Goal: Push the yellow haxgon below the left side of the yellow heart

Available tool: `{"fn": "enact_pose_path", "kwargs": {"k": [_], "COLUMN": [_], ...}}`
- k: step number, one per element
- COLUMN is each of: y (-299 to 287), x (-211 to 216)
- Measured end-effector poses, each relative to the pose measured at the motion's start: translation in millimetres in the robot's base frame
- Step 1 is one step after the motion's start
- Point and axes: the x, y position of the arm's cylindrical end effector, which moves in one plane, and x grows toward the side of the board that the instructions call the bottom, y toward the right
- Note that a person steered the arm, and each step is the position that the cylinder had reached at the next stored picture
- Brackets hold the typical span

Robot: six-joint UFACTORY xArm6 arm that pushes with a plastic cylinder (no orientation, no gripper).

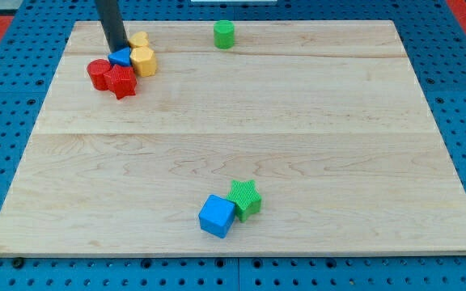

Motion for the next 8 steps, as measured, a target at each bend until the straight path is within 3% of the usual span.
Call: {"fn": "enact_pose_path", "kwargs": {"k": [2, 4, 6, 8], "y": [110.1, 24.0, 4.5, 23.8], "x": [-56.2, -69.8, 13.2, 30.5]}}
